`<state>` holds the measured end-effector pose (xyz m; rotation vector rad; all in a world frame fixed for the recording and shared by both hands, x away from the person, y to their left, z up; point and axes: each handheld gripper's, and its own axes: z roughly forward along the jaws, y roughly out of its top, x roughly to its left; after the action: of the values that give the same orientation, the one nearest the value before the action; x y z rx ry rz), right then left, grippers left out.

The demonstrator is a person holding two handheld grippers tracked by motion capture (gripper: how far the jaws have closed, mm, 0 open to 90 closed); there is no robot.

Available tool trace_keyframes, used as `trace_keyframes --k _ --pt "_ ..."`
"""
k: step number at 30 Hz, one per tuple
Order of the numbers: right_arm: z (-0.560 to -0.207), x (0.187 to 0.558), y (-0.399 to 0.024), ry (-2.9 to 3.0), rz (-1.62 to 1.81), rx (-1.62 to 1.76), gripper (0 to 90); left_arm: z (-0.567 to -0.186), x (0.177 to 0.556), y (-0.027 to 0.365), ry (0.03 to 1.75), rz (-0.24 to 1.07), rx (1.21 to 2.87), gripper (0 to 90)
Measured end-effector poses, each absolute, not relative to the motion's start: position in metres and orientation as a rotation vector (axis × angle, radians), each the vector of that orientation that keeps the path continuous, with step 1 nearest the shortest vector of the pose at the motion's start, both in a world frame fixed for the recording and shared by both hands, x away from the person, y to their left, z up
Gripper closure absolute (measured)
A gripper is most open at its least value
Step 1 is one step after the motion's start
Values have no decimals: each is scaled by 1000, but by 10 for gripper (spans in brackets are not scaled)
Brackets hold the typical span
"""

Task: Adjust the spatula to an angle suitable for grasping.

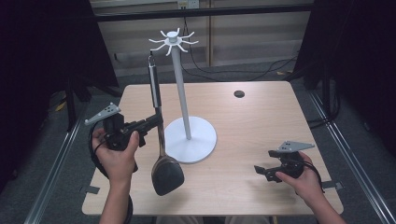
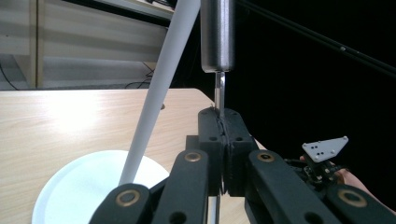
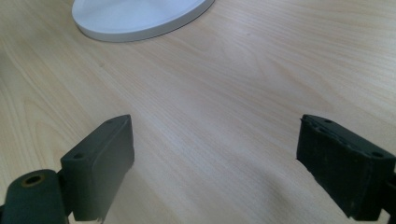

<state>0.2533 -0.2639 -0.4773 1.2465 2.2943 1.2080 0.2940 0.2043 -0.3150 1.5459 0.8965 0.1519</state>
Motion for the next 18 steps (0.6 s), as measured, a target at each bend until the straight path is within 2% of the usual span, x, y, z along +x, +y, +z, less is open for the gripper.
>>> trace_keyframes --k 18 --pt "-476 253 -264 2293 1209 1238 110 -309 289 206 853 165 1539 887"
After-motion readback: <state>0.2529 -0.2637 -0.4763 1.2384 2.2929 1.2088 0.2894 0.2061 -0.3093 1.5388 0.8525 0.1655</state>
